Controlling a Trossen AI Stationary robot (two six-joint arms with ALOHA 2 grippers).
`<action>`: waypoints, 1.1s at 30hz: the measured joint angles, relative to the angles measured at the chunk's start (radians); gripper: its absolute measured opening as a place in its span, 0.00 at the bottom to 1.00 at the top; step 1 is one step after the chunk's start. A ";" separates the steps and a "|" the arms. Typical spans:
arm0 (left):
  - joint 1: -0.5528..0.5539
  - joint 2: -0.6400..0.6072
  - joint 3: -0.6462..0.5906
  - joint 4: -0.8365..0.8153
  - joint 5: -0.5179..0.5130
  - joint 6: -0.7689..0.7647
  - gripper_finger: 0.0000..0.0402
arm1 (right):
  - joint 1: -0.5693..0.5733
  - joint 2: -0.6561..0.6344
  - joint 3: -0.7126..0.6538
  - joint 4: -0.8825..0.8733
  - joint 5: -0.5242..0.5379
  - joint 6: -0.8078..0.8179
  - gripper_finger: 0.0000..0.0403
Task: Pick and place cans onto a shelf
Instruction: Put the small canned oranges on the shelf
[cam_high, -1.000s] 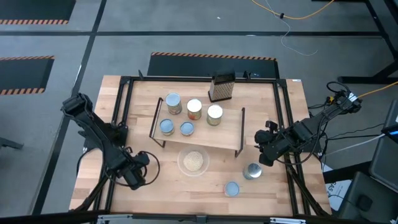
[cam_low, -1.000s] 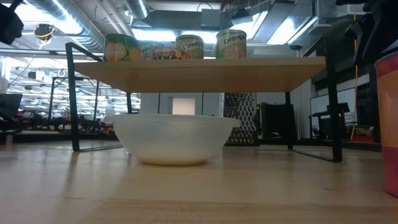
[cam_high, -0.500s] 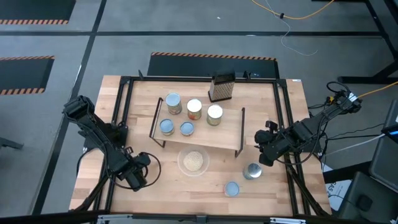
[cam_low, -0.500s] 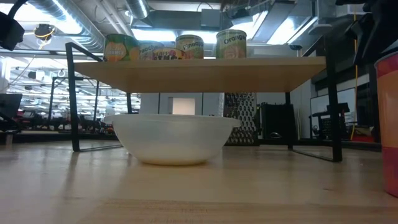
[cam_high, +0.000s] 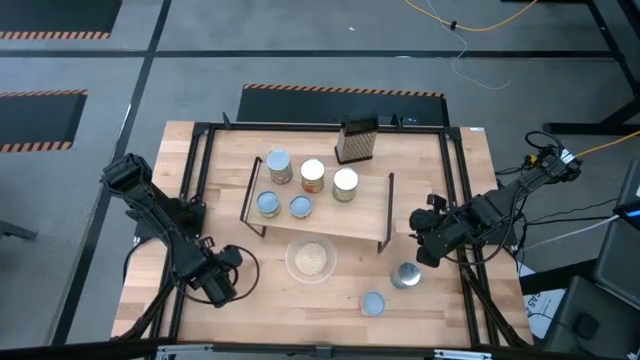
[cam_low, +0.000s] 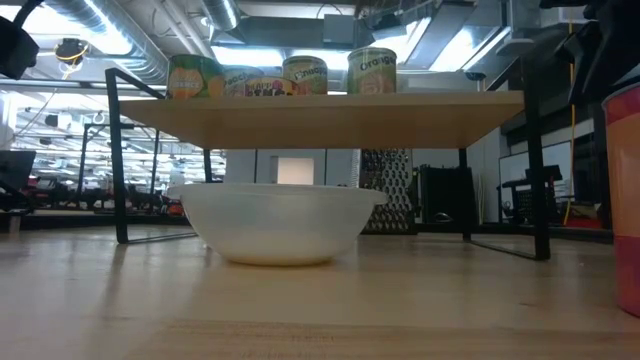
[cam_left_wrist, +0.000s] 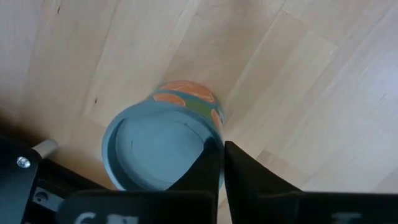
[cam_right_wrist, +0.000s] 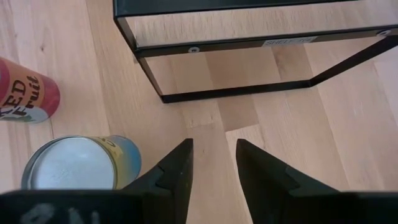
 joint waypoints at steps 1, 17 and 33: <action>0.000 0.001 0.006 -0.001 0.005 0.006 0.01 | 0.000 0.000 0.000 0.000 0.000 0.000 0.31; 0.000 0.004 0.247 0.017 0.122 0.222 0.00 | 0.000 0.000 0.000 0.000 0.000 0.000 0.31; 0.056 0.146 0.561 0.038 0.118 0.435 0.00 | 0.000 0.000 0.000 0.000 0.000 0.000 0.31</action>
